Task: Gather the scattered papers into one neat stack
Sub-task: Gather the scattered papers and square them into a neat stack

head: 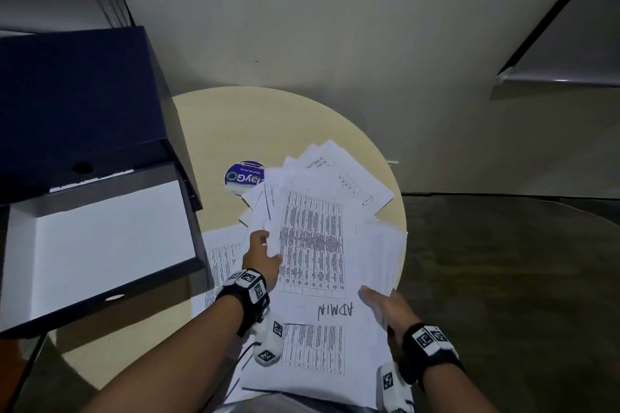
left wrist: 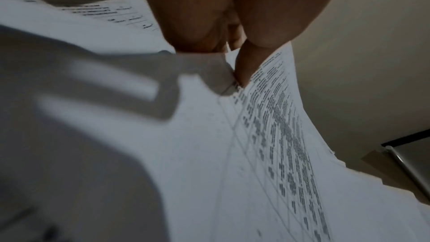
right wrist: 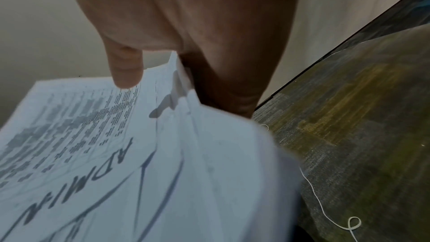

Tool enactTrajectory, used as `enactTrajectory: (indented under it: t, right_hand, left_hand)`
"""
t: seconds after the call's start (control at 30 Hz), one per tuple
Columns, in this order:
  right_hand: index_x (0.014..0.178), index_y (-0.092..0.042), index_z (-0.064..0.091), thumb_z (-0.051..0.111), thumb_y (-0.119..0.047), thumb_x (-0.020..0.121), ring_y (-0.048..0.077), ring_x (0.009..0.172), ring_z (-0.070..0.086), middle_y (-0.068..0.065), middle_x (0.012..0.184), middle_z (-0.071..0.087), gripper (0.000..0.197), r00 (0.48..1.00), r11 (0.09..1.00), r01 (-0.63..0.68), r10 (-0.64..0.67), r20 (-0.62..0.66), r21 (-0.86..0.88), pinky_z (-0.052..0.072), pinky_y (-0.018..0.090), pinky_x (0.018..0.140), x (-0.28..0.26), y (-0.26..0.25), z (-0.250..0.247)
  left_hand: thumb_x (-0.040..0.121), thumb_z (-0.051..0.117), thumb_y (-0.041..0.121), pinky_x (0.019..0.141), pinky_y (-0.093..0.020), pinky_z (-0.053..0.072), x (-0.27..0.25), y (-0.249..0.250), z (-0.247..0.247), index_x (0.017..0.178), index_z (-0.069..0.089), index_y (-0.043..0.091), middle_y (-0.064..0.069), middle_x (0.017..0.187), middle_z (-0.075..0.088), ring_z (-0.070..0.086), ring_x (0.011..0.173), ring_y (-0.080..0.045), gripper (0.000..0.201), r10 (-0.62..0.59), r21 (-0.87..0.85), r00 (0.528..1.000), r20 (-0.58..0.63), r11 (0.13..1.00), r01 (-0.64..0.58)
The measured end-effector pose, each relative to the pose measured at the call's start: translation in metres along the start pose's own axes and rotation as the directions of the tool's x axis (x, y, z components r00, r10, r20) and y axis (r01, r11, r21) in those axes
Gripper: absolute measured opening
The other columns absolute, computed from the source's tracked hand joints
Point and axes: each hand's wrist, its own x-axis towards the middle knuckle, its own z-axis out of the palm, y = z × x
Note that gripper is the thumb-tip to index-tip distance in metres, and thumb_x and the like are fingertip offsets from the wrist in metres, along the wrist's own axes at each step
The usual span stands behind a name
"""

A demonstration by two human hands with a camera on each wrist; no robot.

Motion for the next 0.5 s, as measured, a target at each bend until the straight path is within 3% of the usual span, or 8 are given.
enactTrajectory:
  t: [0.07,0.1,0.13,0.2,0.3,0.4,0.5]
  right_hand:
    - [0.156,-0.011,0.025,0.090,-0.051,0.064,0.026,0.137,0.049,0.004,0.153,0.046,0.119,0.999,0.996,0.034,-0.034,-0.003,-0.087,0.037,0.044,0.115,0.003,0.001,0.001]
    - [0.151,-0.013,0.036,0.092,-0.052,0.060,0.024,0.132,0.054,0.001,0.148,0.053,0.113,0.997,0.990,0.071,-0.071,0.002,-0.123,0.041,0.046,0.113,0.008,0.002,-0.001]
    - [0.146,-0.015,0.045,0.091,-0.048,0.063,0.023,0.126,0.059,0.000,0.140,0.061,0.100,0.994,0.981,0.106,-0.106,0.009,-0.165,0.043,0.047,0.111,0.011,0.004,-0.001]
    - [0.139,-0.016,0.052,0.084,-0.033,0.073,0.024,0.119,0.063,-0.001,0.128,0.067,0.075,0.989,0.964,0.143,-0.146,0.001,-0.224,0.046,0.046,0.107,0.015,0.006,0.002]
    - [0.137,-0.013,0.054,0.081,-0.022,0.074,0.025,0.115,0.066,0.002,0.123,0.072,0.069,0.981,0.970,0.191,-0.195,-0.013,-0.148,0.046,0.051,0.107,0.000,-0.008,0.005]
    - [0.129,-0.016,0.059,0.070,-0.003,0.088,0.025,0.113,0.069,0.003,0.118,0.075,0.045,0.963,0.963,0.271,-0.271,0.013,-0.011,0.045,0.048,0.106,-0.032,-0.035,0.004]
    - [0.126,-0.016,0.059,0.065,0.005,0.089,0.022,0.114,0.069,0.004,0.117,0.075,0.043,0.927,0.922,0.368,-0.374,0.030,0.124,0.047,0.040,0.102,-0.062,-0.068,0.004]
  left_hand:
    - [0.090,0.063,0.007,0.090,-0.039,0.052,0.000,-0.003,0.000,0.142,0.026,0.028,-0.015,0.153,0.034,0.053,0.119,-0.034,0.067,-0.010,-0.028,0.998,0.069,1.000,0.012]
    - [0.090,0.064,0.010,0.094,-0.035,0.046,0.000,-0.004,0.002,0.145,0.022,0.026,-0.013,0.155,0.031,0.048,0.128,-0.033,0.071,-0.015,0.012,0.994,0.109,1.000,0.014]
    - [0.090,0.065,0.013,0.093,-0.032,0.042,-0.001,-0.005,0.003,0.147,0.021,0.022,-0.011,0.156,0.030,0.046,0.129,-0.030,0.073,-0.018,0.039,0.991,0.135,0.999,0.013]
    - [0.088,0.069,0.015,0.090,-0.030,0.037,0.000,-0.004,0.005,0.143,0.026,0.017,-0.009,0.151,0.035,0.047,0.117,-0.023,0.070,0.001,0.015,0.990,0.139,1.000,-0.003]
    - [0.080,0.077,0.024,0.099,-0.035,0.041,0.001,-0.001,0.001,0.140,0.032,0.015,-0.006,0.143,0.045,0.049,0.123,-0.025,0.075,0.016,-0.076,0.990,0.137,0.997,-0.006]
    - [0.082,0.076,0.027,0.085,-0.034,0.047,0.000,0.011,-0.012,0.129,0.042,0.016,-0.001,0.116,0.058,0.056,0.104,-0.023,0.059,0.051,-0.153,0.991,0.122,0.988,-0.032]
    - [0.084,0.074,0.019,0.086,-0.030,0.049,-0.009,0.038,-0.028,0.132,0.043,0.014,0.001,0.122,0.061,0.060,0.109,-0.019,0.058,0.157,-0.374,0.972,0.173,0.924,-0.083]
